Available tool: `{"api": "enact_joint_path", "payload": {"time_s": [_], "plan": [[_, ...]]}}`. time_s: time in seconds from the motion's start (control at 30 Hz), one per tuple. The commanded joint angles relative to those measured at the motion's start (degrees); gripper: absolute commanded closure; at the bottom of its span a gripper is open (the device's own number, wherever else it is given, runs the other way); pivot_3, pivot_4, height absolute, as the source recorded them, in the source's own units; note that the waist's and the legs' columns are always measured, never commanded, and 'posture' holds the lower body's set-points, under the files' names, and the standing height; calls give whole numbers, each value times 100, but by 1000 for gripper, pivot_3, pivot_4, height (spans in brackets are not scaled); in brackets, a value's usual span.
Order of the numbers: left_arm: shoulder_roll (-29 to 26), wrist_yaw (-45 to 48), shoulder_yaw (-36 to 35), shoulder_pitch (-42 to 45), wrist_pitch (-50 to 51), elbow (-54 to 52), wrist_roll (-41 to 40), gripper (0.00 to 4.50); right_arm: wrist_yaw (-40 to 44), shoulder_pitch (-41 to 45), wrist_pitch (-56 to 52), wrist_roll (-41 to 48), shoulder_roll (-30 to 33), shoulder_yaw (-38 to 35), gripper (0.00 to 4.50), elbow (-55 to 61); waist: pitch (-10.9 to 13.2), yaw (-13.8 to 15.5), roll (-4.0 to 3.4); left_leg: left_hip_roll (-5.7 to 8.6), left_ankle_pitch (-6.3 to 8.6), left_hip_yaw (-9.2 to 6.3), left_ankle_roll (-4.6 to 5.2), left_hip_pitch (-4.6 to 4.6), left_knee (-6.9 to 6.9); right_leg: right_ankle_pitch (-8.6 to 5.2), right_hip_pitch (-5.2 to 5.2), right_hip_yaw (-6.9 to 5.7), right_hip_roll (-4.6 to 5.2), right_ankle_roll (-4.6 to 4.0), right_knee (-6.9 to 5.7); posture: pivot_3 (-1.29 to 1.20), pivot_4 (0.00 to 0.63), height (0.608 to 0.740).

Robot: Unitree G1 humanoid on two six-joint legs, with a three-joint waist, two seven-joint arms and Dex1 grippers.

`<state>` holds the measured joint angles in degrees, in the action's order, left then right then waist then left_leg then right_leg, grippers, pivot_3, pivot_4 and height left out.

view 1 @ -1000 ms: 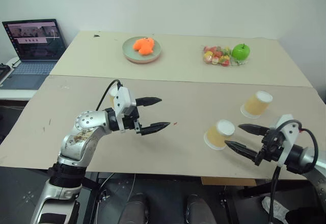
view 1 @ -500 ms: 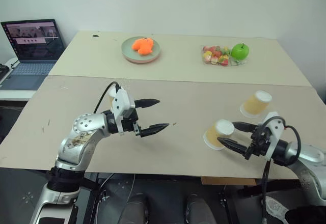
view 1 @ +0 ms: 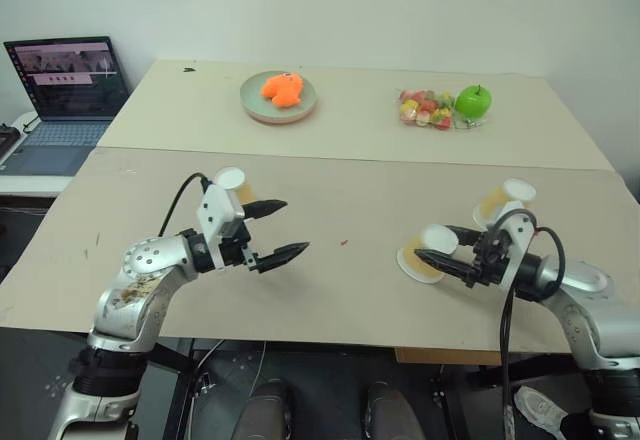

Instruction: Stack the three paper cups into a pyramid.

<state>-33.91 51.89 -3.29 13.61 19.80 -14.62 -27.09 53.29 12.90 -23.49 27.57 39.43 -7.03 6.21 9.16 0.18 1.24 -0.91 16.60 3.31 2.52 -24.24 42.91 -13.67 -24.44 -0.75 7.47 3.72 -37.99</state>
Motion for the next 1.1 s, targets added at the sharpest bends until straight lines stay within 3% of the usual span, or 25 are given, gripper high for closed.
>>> {"api": "enact_joint_path", "payload": {"time_s": [0.03,0.33,0.63,1.1], "plan": [[-142,-145,-398,-274,-52,-250,-46,0,96,765,187,-26,-264,250,1791,-153,4,-59,-3,0,-1,1,-1,-1,-1,0,-2,2,0,-1,-2,0,150,676],[-149,-495,-644,-843,-30,-786,-52,0,1004,2404,883,-661,-1100,1318,1791,-1962,12,-59,2,-1,-4,-3,-7,-7,-7,1,-11,-7,4,-3,0,0,150,676],[-173,-799,-790,-1379,-32,-1401,11,0,1485,3833,1970,-1208,-1921,1500,1791,-4332,14,-108,0,1,-12,-1,-21,-12,-14,2,-29,-6,3,-5,-11,0,150,676],[-2,-1083,-708,-1368,-24,-1382,-69,0,2100,4144,2305,-1589,-2305,1541,1791,-4971,15,-110,-2,2,-18,1,-32,-48,-13,5,-70,-5,4,-11,-21,0,150,676]]}}
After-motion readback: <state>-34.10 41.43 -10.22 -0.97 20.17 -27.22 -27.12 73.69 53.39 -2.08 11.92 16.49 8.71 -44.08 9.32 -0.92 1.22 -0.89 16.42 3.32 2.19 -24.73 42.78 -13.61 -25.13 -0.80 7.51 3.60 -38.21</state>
